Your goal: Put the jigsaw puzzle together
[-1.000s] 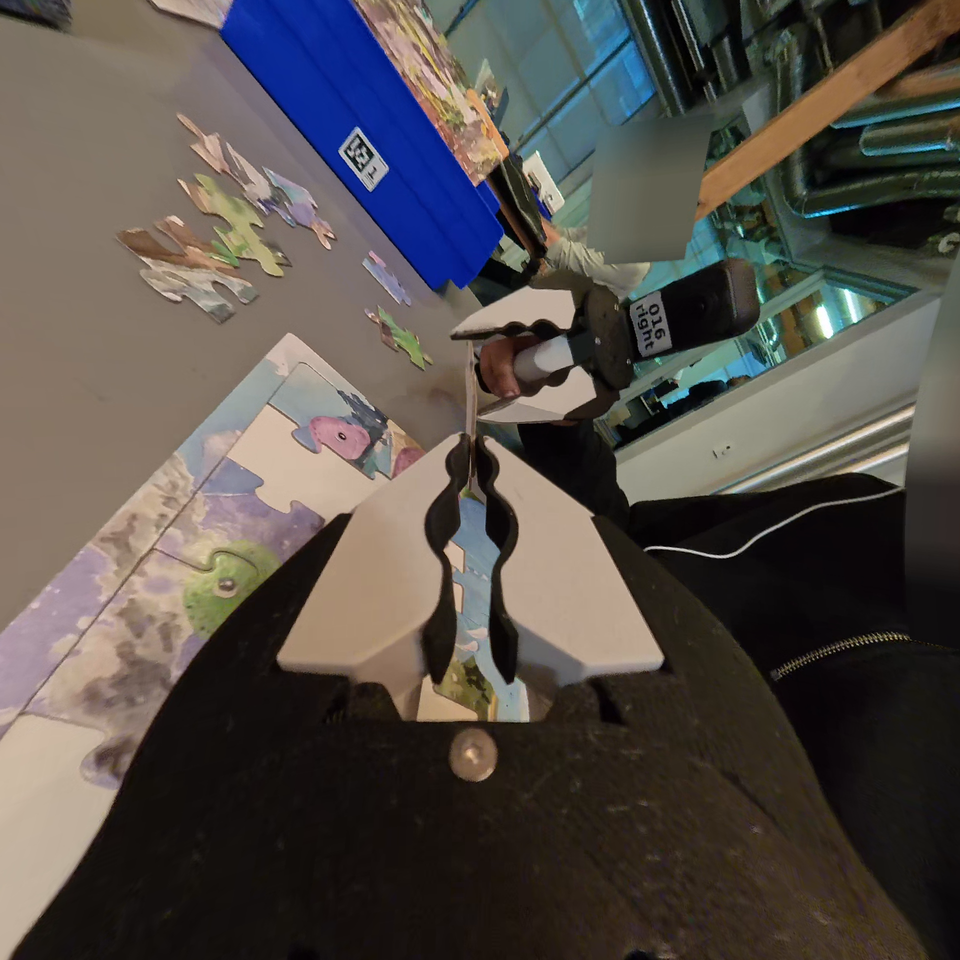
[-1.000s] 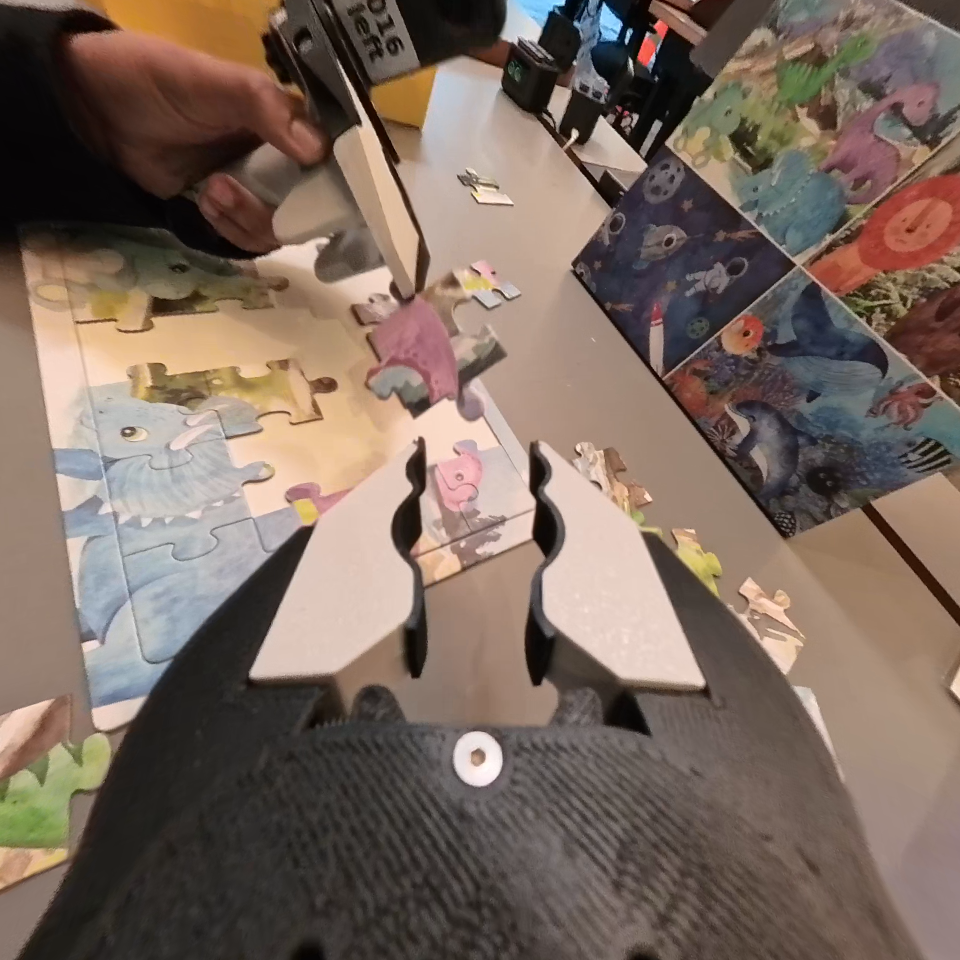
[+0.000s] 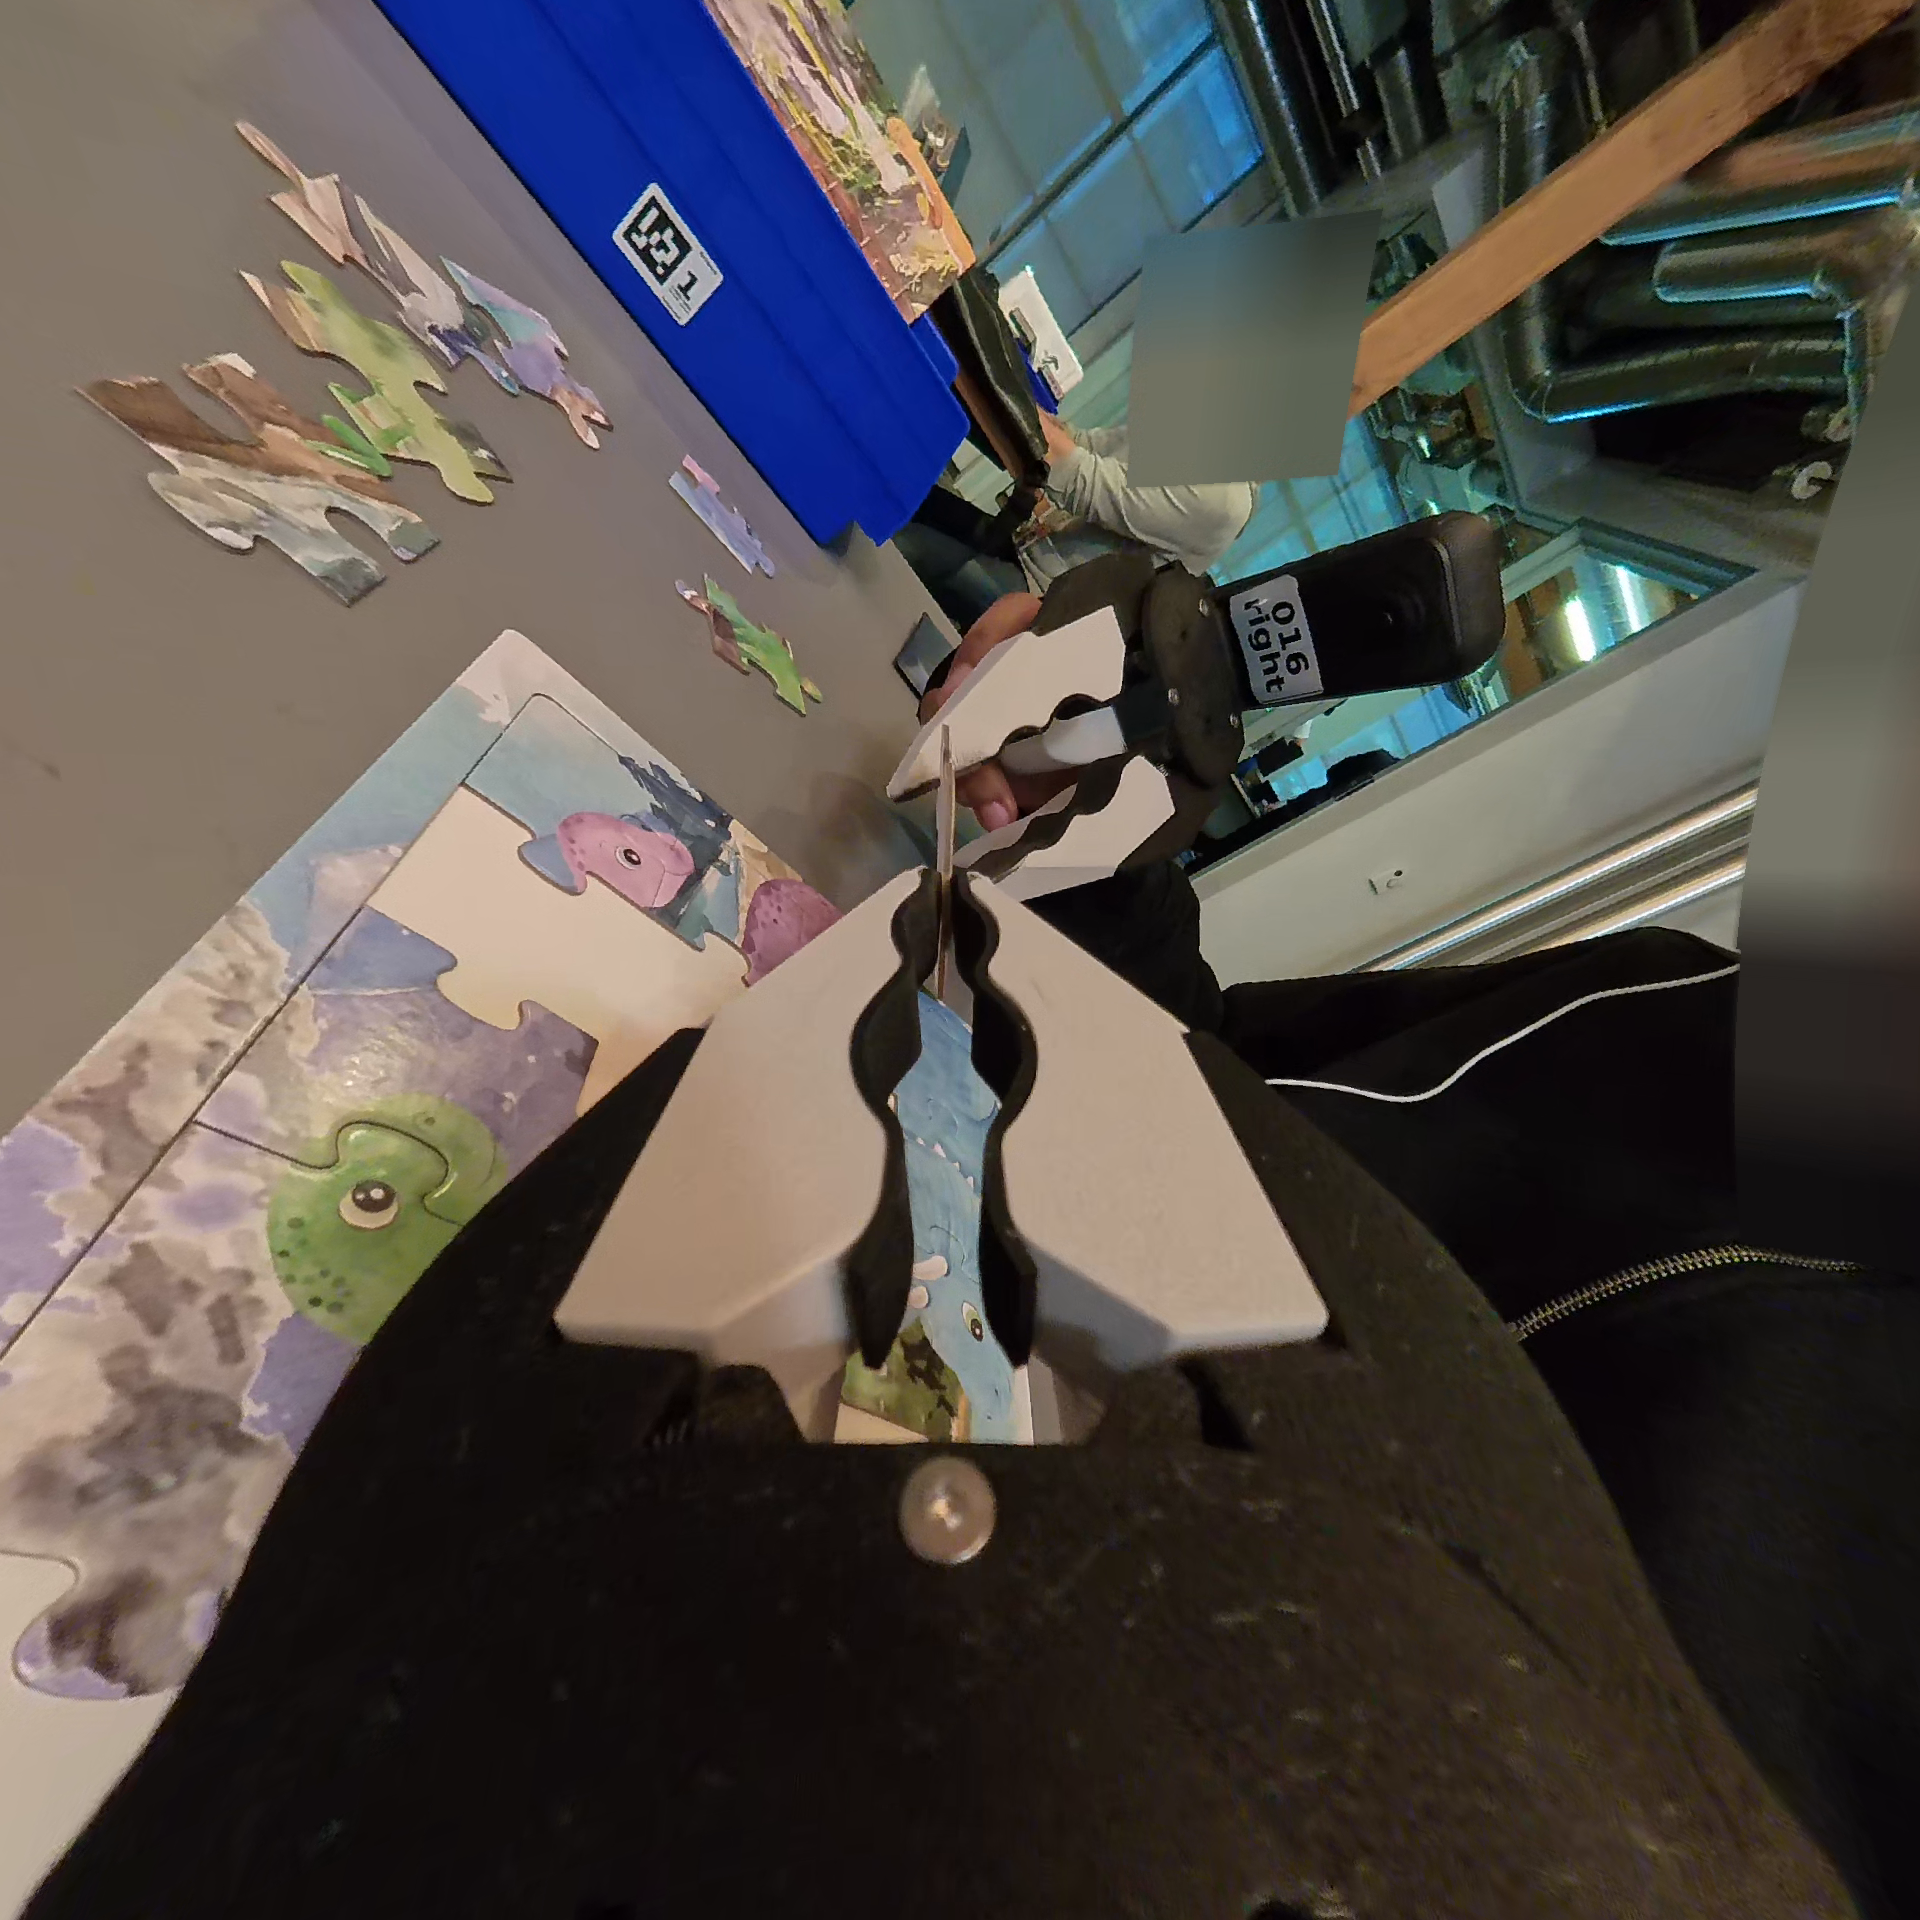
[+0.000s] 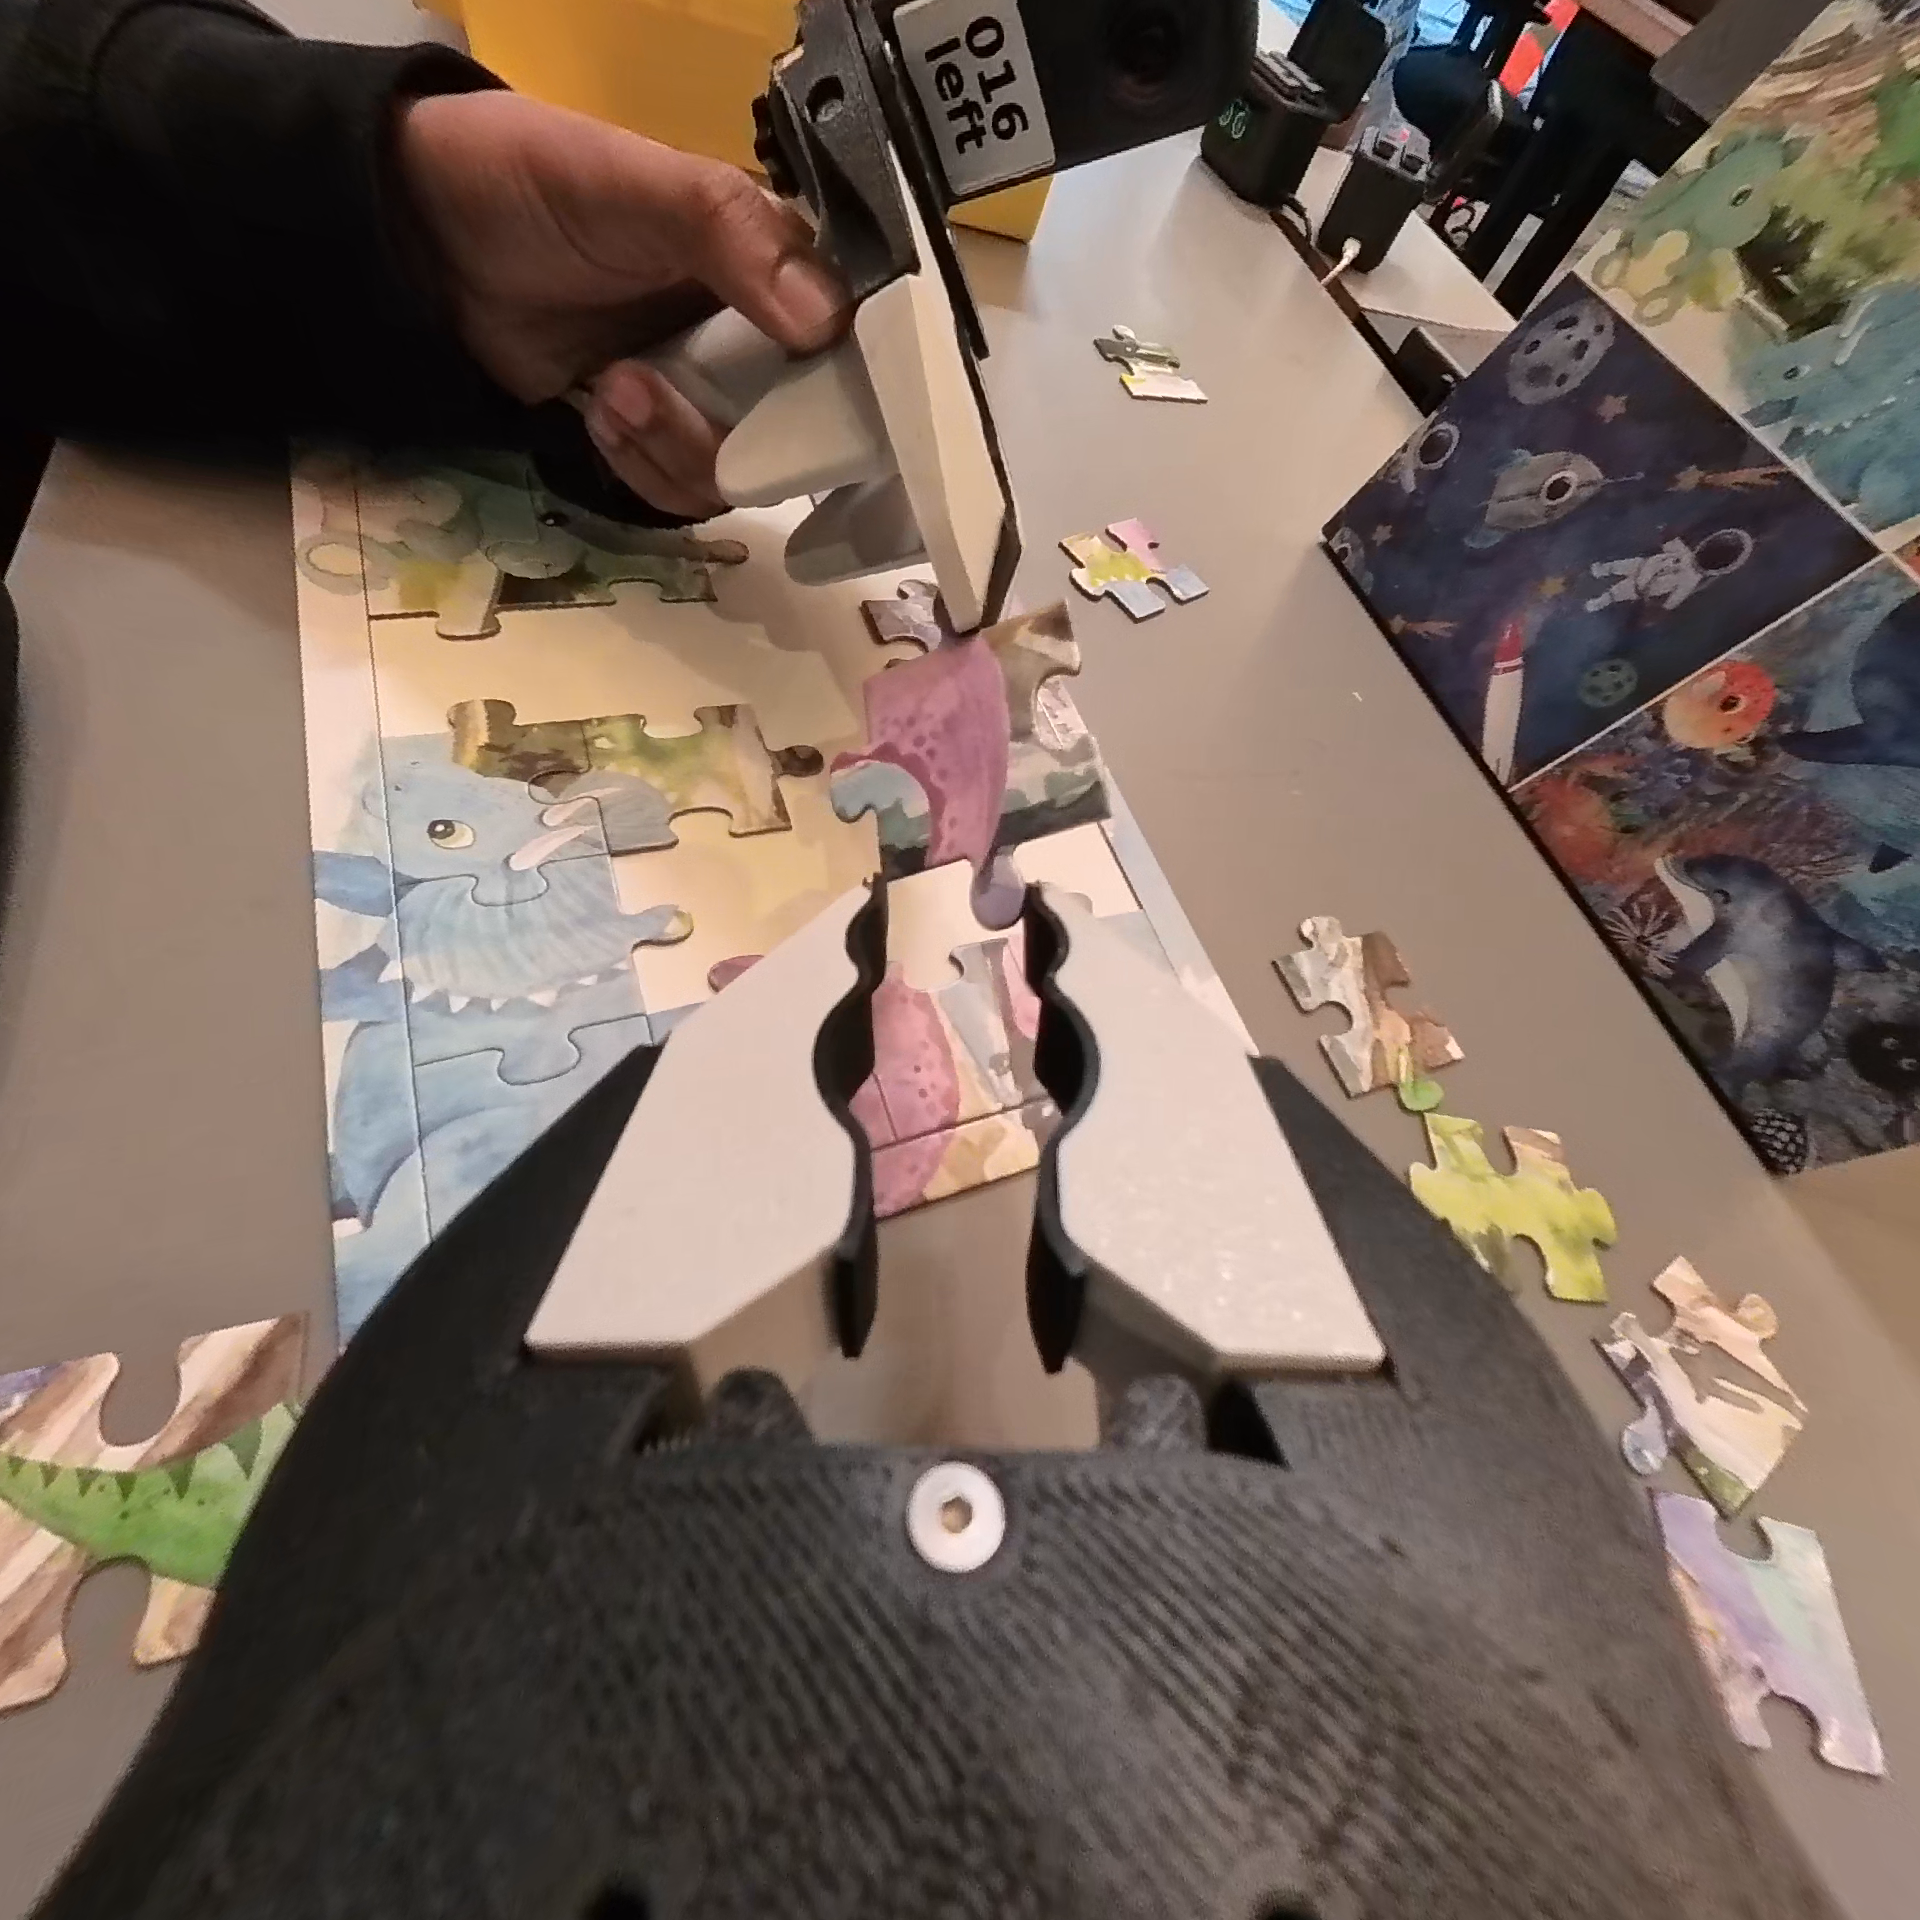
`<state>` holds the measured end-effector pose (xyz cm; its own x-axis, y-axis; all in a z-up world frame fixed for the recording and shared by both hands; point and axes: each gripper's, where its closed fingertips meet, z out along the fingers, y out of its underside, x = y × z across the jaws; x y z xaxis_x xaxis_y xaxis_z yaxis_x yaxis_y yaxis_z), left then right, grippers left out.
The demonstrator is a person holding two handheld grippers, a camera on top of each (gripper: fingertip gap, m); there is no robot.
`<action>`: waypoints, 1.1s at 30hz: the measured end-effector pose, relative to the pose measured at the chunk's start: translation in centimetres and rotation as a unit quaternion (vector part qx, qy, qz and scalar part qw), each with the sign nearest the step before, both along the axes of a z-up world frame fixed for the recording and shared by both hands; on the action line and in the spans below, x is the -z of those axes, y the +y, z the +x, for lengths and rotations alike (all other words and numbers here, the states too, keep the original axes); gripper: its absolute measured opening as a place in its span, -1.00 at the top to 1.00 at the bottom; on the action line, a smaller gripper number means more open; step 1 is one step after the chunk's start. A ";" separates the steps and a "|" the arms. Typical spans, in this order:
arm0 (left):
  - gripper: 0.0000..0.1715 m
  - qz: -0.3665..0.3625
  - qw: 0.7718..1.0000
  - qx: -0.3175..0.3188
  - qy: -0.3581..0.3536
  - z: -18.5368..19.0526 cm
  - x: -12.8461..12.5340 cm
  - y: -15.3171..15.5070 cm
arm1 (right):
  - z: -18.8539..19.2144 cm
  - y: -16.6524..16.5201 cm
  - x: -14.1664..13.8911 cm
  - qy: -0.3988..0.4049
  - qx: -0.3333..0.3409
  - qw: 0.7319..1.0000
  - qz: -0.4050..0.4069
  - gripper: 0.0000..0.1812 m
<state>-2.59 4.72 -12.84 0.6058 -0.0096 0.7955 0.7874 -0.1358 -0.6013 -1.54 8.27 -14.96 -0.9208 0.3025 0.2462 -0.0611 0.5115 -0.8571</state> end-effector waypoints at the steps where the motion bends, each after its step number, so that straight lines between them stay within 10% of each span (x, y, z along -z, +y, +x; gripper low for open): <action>1: 1.00 0.000 1.000 0.000 0.000 0.0 0.0 0.0 | 0.0 0.0 0.0 0.000 -0.001 1.000 0.001 0.73; 33: 1.00 -0.011 1.000 -0.008 0.014 -0.2 0.2 0.0 | -0.6 0.3 0.1 0.011 0.019 1.000 0.011 0.84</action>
<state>-2.74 4.69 -13.00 0.6276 0.0164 0.7783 0.7726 -0.1367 -0.6201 -2.14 8.61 -15.11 -0.9034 0.3310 0.2727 -0.0599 0.5321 -0.8446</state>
